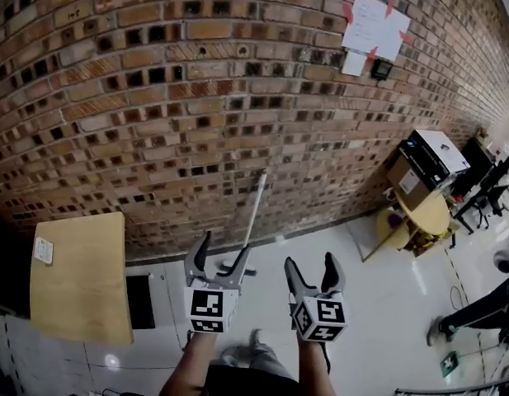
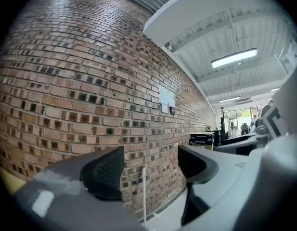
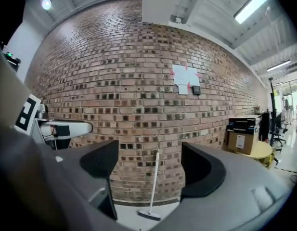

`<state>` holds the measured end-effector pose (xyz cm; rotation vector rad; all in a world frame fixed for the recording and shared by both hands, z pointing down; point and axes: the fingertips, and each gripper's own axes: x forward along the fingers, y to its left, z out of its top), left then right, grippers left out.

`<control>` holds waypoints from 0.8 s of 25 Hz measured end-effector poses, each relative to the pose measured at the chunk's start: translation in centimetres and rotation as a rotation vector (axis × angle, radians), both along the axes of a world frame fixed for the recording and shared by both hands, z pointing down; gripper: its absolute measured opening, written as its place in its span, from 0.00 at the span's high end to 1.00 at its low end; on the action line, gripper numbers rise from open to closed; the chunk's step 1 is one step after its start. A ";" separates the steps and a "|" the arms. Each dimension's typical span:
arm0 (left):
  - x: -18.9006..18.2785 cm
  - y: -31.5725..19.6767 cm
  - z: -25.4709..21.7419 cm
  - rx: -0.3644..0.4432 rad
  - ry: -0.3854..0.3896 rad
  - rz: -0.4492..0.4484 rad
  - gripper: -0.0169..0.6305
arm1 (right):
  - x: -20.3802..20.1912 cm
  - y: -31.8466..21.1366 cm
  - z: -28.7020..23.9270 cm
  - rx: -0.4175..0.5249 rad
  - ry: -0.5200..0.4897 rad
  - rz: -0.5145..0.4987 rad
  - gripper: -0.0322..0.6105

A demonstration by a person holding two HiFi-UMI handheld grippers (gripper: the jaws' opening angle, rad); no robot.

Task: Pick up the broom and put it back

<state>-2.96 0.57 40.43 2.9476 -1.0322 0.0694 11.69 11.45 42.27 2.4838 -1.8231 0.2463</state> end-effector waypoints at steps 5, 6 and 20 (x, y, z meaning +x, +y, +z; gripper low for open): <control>0.6 -4.7 0.2 0.010 -0.015 -0.144 0.43 | 1.2 -6.0 -0.8 0.078 -0.002 -0.150 0.31; 0.8 -5.3 0.2 0.013 -0.020 -0.171 0.43 | 1.4 -7.0 -1.0 0.093 -0.003 -0.184 0.31; 0.7 -12.7 -1.1 0.089 -0.085 -0.393 0.43 | 1.7 -20.1 -1.5 0.137 -0.034 -0.446 0.31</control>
